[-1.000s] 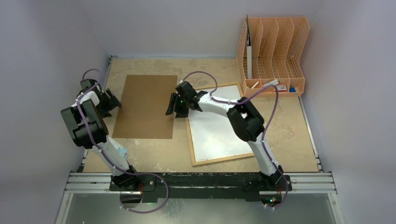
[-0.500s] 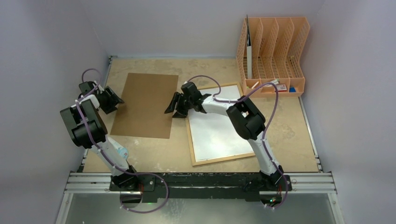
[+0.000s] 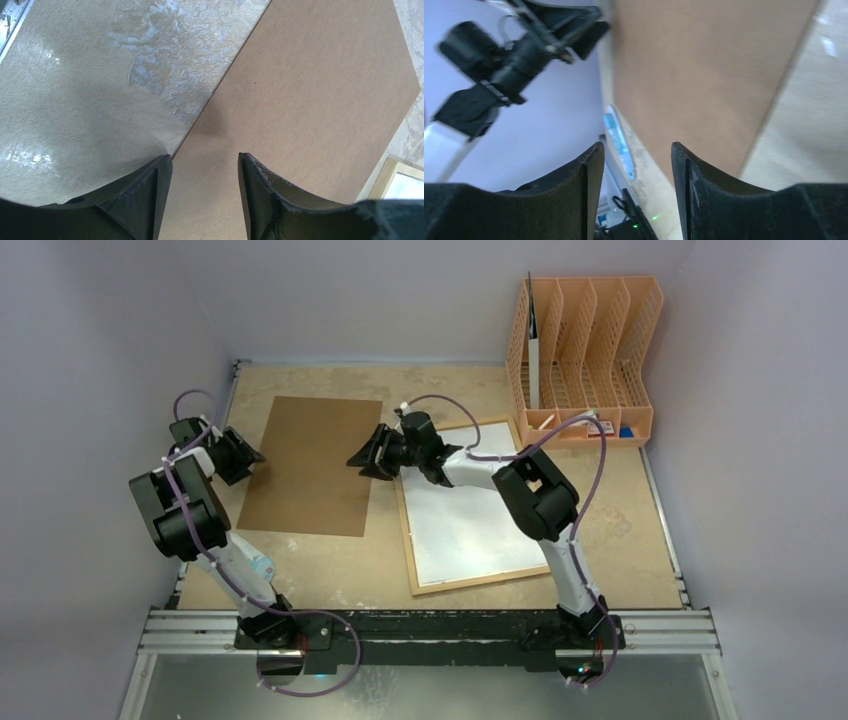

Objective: Put the photo into the frame

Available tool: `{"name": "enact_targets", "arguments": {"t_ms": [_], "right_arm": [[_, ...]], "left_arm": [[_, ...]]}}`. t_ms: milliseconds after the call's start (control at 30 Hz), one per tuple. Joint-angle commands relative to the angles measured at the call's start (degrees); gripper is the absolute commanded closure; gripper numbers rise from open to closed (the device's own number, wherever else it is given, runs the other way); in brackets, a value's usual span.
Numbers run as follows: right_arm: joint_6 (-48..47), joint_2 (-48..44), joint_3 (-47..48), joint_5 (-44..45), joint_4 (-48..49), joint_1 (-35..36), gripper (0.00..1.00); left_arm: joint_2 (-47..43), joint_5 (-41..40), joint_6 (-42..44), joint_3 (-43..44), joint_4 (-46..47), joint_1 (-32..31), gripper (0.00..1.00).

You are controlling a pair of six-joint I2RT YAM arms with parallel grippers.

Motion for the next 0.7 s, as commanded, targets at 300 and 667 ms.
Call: {"name": "enact_targets", "arguments": {"t_ms": [300,667], "right_arm": [[-5.99,-5.88,4.45,10.52,-13.35,-0.28,0.43],[-12.27,1.78,12.13,15.69,-23.05,-0.21,0.41]], "left_arm": [[4.51,-6.54,-1.06,-6.40,-15.88,-1.88,0.41],[4.61,-3.43,-0.64,-6.30,-15.57,-1.88,0.43]]}}
